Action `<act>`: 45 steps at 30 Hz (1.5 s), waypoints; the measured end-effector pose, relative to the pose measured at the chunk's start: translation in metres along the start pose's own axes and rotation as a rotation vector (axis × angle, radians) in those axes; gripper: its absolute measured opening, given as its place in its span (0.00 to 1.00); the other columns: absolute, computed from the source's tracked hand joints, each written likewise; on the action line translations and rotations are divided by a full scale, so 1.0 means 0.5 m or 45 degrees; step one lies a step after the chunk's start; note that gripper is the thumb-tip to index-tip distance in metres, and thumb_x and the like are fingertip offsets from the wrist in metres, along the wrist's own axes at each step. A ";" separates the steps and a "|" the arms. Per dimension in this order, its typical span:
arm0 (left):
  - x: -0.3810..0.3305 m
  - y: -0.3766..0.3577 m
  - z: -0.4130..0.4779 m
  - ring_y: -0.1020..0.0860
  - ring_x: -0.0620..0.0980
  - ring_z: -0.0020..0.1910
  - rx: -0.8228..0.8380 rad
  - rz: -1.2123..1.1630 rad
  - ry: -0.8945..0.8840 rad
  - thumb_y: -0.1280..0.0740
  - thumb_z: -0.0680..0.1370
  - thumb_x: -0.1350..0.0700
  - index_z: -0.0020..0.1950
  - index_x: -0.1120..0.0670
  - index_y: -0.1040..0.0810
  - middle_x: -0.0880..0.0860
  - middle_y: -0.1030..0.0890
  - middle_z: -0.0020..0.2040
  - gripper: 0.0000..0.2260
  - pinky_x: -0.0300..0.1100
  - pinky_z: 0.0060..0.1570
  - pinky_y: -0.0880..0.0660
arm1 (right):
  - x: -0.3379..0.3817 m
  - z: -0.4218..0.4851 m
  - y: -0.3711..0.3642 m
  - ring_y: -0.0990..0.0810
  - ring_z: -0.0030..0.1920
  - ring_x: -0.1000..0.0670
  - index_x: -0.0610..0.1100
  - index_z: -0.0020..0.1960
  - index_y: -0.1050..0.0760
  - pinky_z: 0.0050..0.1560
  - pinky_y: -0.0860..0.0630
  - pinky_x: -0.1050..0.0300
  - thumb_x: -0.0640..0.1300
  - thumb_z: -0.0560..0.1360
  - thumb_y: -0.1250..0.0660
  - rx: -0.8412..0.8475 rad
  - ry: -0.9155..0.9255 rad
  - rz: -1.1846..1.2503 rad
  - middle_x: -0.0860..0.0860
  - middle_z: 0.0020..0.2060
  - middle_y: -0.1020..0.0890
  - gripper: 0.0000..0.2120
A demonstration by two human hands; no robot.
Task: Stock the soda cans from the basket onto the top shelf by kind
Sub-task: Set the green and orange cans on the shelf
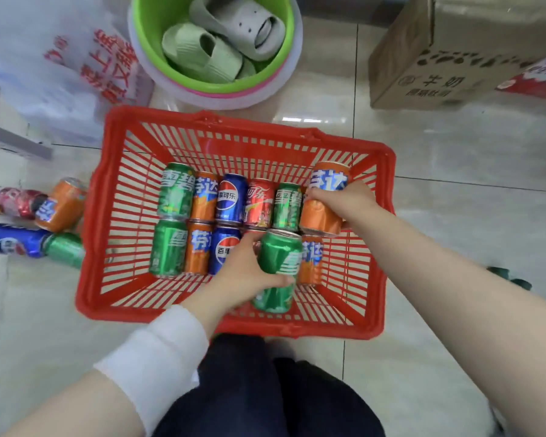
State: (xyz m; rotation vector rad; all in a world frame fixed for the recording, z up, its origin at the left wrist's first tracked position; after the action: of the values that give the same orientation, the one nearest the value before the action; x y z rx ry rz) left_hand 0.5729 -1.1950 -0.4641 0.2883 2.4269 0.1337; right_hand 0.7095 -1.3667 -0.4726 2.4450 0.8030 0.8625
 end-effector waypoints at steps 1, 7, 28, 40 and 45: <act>-0.020 0.035 -0.049 0.25 0.45 0.54 -0.015 -0.037 -0.002 0.21 0.63 0.58 0.64 0.50 0.35 0.46 0.25 0.54 0.35 0.41 0.55 0.27 | 0.014 -0.041 0.019 0.18 0.48 0.46 0.45 0.52 0.22 0.51 0.21 0.48 0.56 0.59 0.24 0.004 0.015 0.011 0.47 0.49 0.17 0.26; -0.166 0.168 -0.362 0.21 0.48 0.53 0.027 -0.441 0.031 0.23 0.64 0.60 0.56 0.47 0.28 0.47 0.20 0.53 0.25 0.38 0.44 0.23 | 0.094 -0.372 0.141 0.17 0.46 0.50 0.44 0.55 0.23 0.47 0.21 0.55 0.46 0.60 0.21 0.189 0.068 0.286 0.49 0.49 0.17 0.25; -0.876 0.417 -1.137 0.17 0.52 0.45 0.245 -0.841 -0.688 0.20 0.54 0.42 0.57 0.57 0.26 0.55 0.16 0.48 0.38 0.42 0.38 0.21 | 0.640 -1.265 0.674 0.17 0.49 0.53 0.50 0.56 0.24 0.40 0.23 0.64 0.58 0.52 0.24 0.267 0.885 0.538 0.51 0.48 0.16 0.34; -1.184 0.641 -1.235 0.17 0.50 0.46 -0.045 -0.429 -1.237 0.26 0.57 0.51 0.53 0.52 0.25 0.51 0.15 0.46 0.25 0.40 0.42 0.22 | 0.893 -1.339 0.808 0.17 0.40 0.55 0.50 0.50 0.21 0.37 0.24 0.62 0.61 0.42 0.21 0.081 1.187 0.593 0.51 0.42 0.15 0.37; -1.319 0.684 -1.220 0.19 0.47 0.51 -0.141 -0.237 -1.343 0.22 0.60 0.59 0.55 0.50 0.28 0.51 0.18 0.50 0.27 0.36 0.45 0.22 | 1.004 -1.315 0.880 0.16 0.43 0.55 0.46 0.54 0.25 0.36 0.23 0.64 0.54 0.48 0.24 0.026 1.236 0.639 0.53 0.42 0.15 0.35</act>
State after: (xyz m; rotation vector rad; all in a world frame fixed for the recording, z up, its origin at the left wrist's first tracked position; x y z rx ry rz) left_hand 0.7286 -1.0348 0.4709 0.0440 1.3808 0.0159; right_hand 0.7567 -1.2447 0.4551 2.1844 0.4432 2.3115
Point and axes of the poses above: each hand's wrist, its own z-axis towards the middle knuckle, its own y-axis out of the back of the hand, x = y × z, the point moved 10 cm from there along z, towards the middle knuckle
